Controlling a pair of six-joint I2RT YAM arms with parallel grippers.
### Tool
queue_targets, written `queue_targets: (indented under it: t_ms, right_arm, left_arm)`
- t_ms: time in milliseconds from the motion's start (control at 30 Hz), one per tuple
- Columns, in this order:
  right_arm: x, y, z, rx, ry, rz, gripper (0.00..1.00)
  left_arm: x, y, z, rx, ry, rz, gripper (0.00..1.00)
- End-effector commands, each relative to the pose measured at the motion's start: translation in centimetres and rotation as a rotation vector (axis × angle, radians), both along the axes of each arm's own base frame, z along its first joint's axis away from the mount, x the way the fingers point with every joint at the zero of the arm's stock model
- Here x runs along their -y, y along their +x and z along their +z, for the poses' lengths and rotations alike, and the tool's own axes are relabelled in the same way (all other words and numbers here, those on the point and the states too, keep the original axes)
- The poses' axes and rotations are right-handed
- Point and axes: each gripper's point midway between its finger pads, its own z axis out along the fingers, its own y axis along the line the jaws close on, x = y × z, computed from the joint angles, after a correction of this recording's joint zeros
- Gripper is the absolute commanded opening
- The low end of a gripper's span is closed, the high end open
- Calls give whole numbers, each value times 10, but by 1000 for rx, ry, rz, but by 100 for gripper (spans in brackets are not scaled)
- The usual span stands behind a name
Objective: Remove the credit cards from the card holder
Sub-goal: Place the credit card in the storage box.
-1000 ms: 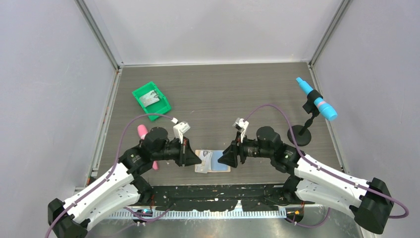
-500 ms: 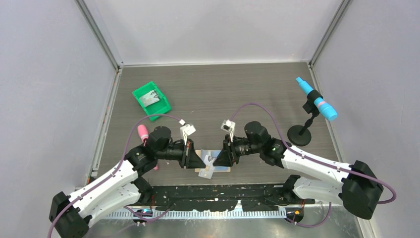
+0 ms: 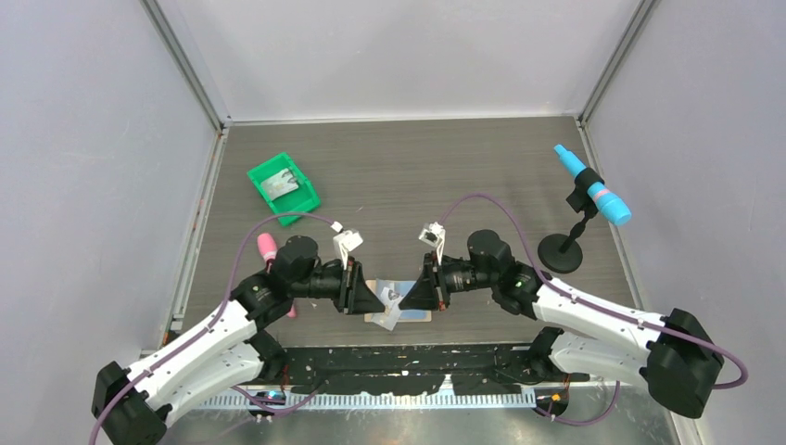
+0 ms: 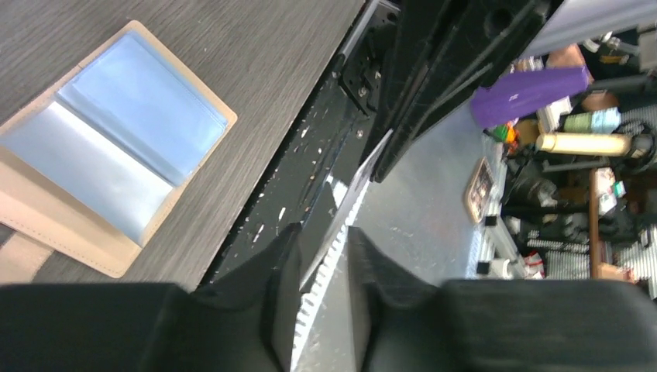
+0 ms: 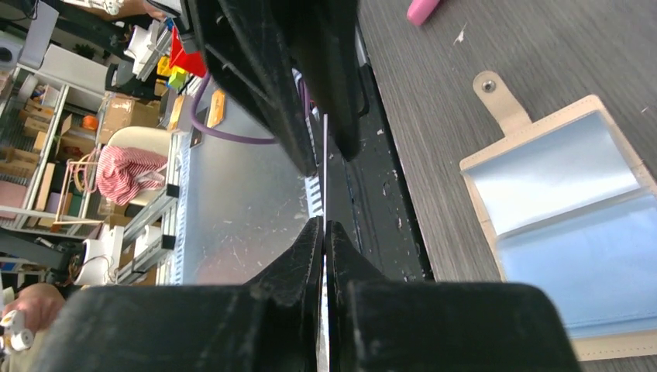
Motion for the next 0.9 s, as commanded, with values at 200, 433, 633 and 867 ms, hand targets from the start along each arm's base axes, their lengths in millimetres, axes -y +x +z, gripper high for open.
queue_targets:
  t_ms: [200, 433, 633, 867]
  right_arm:
    - [5, 28, 67, 28, 231, -230, 5]
    - [17, 50, 87, -55, 360, -429, 5]
    - [22, 65, 86, -158, 452, -536, 5]
    - [25, 67, 82, -203, 489, -561, 5]
  left_arm:
    - [-5, 24, 28, 66, -76, 195, 65]
    - [-3, 40, 73, 94, -359, 328, 65]
    - [-4, 49, 87, 114, -434, 376, 61]
    - [1, 56, 93, 105, -479, 388, 46]
